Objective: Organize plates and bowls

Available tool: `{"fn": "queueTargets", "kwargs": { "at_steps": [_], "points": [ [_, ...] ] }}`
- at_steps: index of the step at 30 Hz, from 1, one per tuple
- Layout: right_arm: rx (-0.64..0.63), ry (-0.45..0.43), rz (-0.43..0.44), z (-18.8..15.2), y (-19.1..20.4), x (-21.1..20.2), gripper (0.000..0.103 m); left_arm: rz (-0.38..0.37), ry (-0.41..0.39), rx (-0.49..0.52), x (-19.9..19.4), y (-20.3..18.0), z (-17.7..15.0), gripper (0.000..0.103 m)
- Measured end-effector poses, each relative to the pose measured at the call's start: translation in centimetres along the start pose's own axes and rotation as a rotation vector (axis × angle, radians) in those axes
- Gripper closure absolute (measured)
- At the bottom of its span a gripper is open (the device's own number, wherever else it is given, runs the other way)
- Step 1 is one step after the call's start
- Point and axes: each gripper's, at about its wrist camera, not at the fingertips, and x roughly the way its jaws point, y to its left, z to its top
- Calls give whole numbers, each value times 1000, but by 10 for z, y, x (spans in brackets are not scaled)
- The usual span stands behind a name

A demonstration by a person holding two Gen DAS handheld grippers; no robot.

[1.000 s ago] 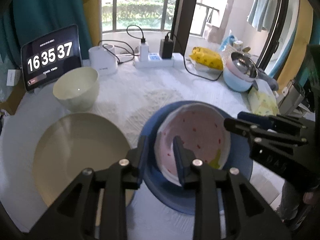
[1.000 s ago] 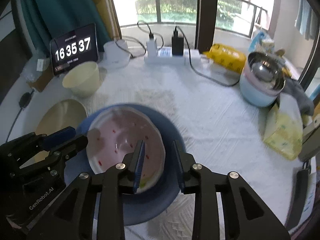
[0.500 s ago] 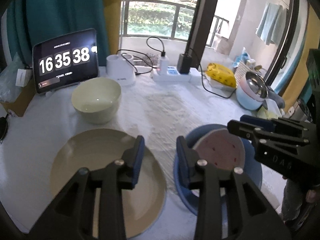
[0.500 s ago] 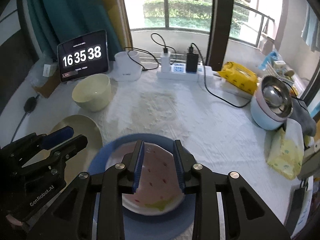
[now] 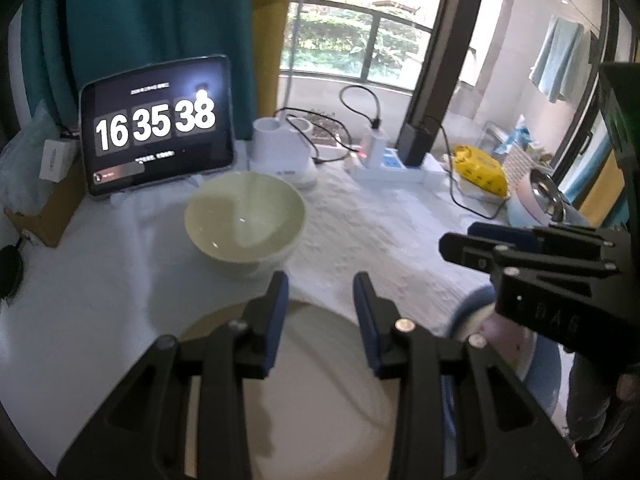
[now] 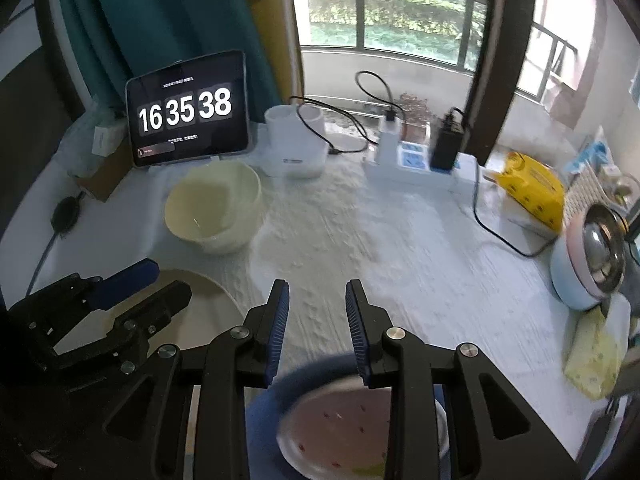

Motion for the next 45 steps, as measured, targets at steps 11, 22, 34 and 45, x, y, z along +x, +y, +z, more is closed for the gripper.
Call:
{"fn": "queueTargets", "kwargs": {
  "at_steps": [11, 22, 34, 45],
  "points": [
    [-67, 53, 0, 44, 35, 44, 72, 21, 34, -73, 22, 57, 18, 68],
    [-65, 135, 2, 64, 54, 107, 72, 28, 103, -167, 72, 109, 22, 67],
    [-10, 212, 38, 72, 51, 156, 72, 86, 41, -182, 75, 128, 35, 67],
    [-18, 194, 43, 74, 54, 166, 77, 51, -10, -190, 64, 137, 41, 66]
  ]
}}
